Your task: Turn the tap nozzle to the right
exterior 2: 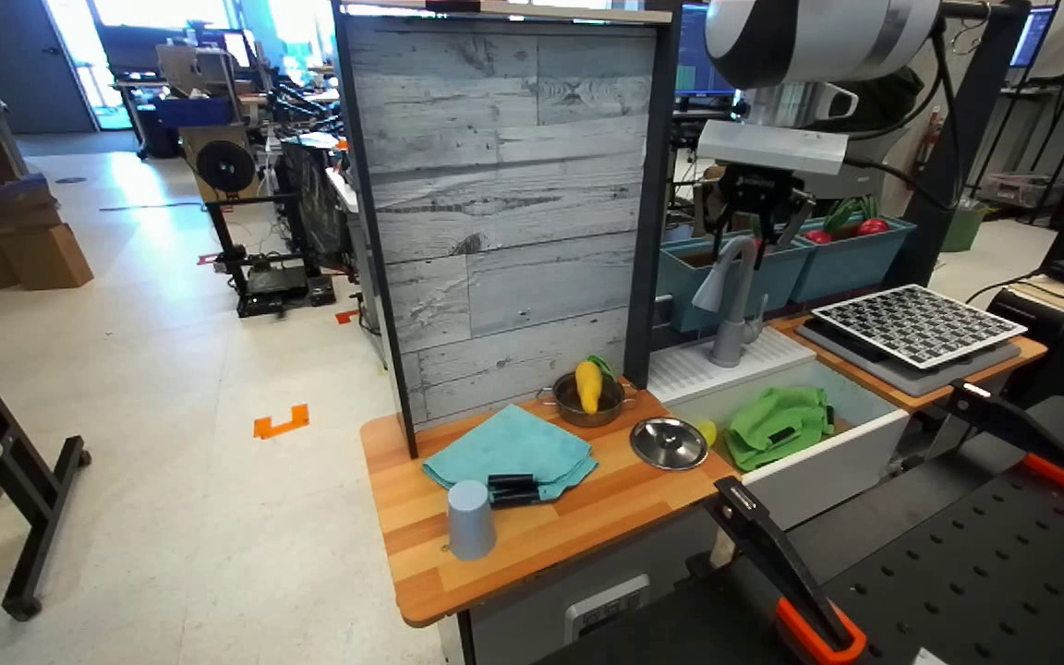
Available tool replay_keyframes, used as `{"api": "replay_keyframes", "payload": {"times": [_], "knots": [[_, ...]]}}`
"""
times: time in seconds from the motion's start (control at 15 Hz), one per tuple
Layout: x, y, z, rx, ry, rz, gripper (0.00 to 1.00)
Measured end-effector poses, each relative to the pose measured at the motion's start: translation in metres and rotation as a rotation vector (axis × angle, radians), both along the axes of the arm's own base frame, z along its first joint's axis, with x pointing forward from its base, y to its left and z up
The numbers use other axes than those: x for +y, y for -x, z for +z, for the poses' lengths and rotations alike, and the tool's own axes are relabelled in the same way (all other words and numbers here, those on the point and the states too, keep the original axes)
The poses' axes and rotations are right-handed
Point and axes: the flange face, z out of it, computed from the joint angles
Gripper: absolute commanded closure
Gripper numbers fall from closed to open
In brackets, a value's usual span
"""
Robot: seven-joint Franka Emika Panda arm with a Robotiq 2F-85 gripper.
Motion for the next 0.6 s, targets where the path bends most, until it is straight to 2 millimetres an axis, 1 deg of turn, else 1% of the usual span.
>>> {"api": "replay_keyframes", "payload": {"times": [0.2, 0.27, 0.33, 0.4, 0.47, 0.6], "knots": [[0.006, -0.004, 0.003, -0.008, 0.001, 0.011, 0.99], [0.008, -0.006, 0.004, -0.011, 0.002, 0.013, 1.00], [0.009, -0.006, 0.005, -0.012, 0.002, 0.015, 0.64], [0.010, -0.007, 0.005, -0.014, 0.002, 0.017, 0.67], [0.012, -0.008, 0.005, -0.014, 0.002, 0.018, 0.67], [0.012, -0.008, 0.005, -0.013, 0.002, 0.018, 0.54]]}}
